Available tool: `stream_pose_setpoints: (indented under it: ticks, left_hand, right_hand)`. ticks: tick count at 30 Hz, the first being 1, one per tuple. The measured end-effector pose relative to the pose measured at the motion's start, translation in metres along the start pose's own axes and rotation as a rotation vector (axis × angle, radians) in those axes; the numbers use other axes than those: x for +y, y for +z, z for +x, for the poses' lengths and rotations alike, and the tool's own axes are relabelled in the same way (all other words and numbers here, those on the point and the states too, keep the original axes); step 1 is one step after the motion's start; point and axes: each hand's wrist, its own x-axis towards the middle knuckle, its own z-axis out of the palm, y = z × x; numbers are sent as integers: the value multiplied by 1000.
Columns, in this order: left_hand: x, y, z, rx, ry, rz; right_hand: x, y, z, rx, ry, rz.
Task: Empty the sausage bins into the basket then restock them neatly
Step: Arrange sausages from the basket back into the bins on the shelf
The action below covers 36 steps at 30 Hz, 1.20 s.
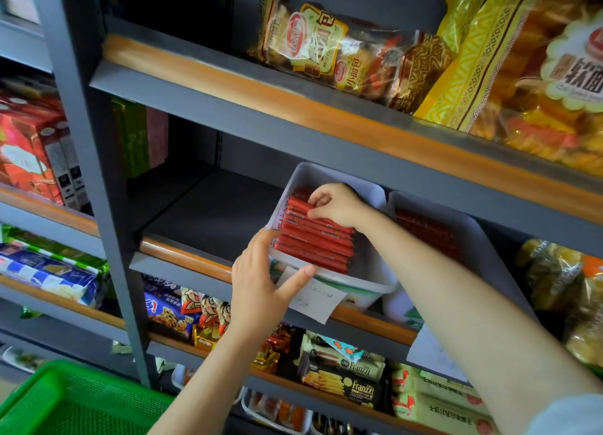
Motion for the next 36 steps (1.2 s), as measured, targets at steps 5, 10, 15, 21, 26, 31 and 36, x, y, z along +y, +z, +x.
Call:
stream_pose_setpoints:
  ticks: [5,10,15,21,26,31,36]
  left_hand:
    - [-1,1,0,-10,-23,-2]
    - [0,1,0,-7,-27,-5]
    - [-1,0,-1,-8,-25,2]
    - [1,0,-1,-12,-37,-8]
    - [2,1,-1,-9,-24,-8]
    - [2,0,2,20,15,9]
    - [-2,1,2,9,17,19]
  right_hand:
    - [4,8,-29,-109,-58,39]
    - [11,16,-39,-126,-129,-125]
    - [13,21,-38,-13,-95,-487]
    - [16,29,-35,-78,5,-641]
    - [20,28,-31,-181,198,-422]
    - [11,2,-13,-217,244,-343]
    - [19,5,4,-234,227,-394]
